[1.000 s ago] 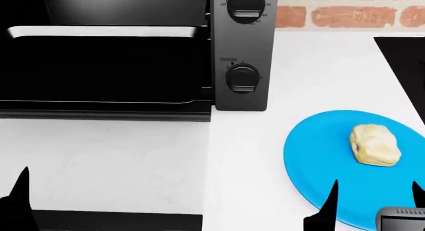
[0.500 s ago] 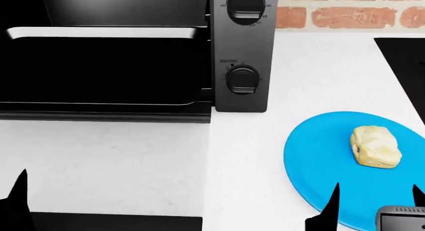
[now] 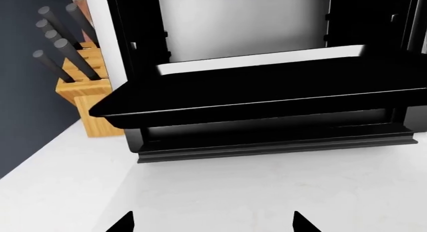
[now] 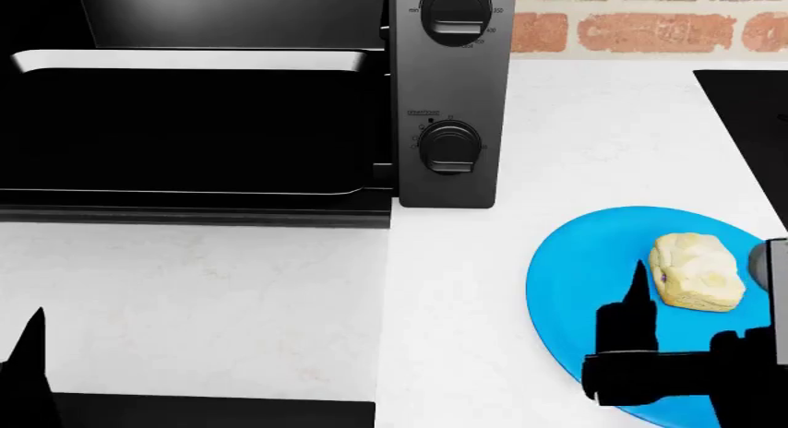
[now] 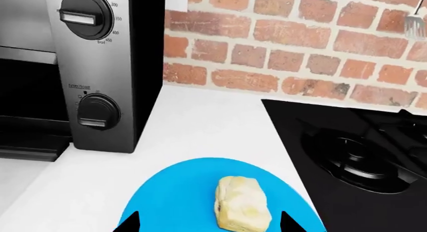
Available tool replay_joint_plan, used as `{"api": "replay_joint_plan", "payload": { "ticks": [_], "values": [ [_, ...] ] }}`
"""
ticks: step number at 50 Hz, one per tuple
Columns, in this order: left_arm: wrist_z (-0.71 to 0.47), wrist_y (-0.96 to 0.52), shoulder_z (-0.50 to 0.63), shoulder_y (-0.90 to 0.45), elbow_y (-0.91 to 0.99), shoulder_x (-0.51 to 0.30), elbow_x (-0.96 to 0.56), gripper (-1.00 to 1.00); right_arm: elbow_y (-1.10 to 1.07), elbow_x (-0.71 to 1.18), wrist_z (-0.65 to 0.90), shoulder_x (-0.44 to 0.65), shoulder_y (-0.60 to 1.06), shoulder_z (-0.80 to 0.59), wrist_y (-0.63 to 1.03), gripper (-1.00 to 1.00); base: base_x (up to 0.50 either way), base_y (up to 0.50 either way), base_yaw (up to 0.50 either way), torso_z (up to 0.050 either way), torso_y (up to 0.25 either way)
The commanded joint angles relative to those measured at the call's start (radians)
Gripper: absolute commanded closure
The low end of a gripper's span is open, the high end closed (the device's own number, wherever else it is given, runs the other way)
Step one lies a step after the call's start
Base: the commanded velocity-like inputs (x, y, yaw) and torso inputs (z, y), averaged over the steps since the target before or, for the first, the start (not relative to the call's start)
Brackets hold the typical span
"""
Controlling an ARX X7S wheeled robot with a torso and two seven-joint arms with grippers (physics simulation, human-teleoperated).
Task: Place the scone on the tray of the toaster oven.
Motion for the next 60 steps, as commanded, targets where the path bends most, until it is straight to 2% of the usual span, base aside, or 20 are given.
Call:
{"api": "replay_joint_plan", "payload": {
  "ticks": [1, 11, 19, 49, 60],
  "values": [
    [-0.009, -0.047, -0.034, -0.014, 0.04, -0.017, -0.041, -1.0, 0.202, 0.0, -0.058, 0.064, 0.078, -0.12, -0.099, -1.0, 0.0, 0.0, 0.0, 0.0, 0.0],
    [-0.012, -0.041, -0.025, -0.005, 0.039, -0.02, -0.037, -1.0, 0.459, -0.189, -0.19, 0.068, 0.212, -0.348, -0.227, -1.0, 0.0, 0.0, 0.0, 0.0, 0.0],
    [-0.026, -0.062, -0.015, -0.024, 0.048, -0.022, -0.045, -1.0, 0.642, -0.28, -0.276, 0.046, 0.28, -0.465, -0.309, -1.0, 0.0, 0.0, 0.0, 0.0, 0.0],
    [-0.022, -0.052, -0.045, 0.005, 0.055, -0.037, -0.068, -1.0, 0.915, -0.402, -0.347, 0.018, 0.322, -0.55, -0.459, -1.0, 0.0, 0.0, 0.0, 0.0, 0.0],
    [-0.029, -0.052, -0.035, 0.0, 0.053, -0.035, -0.068, -1.0, 0.888, -0.382, -0.329, 0.024, 0.307, -0.541, -0.418, -1.0, 0.0, 0.0, 0.0, 0.0, 0.0]
  ]
}}
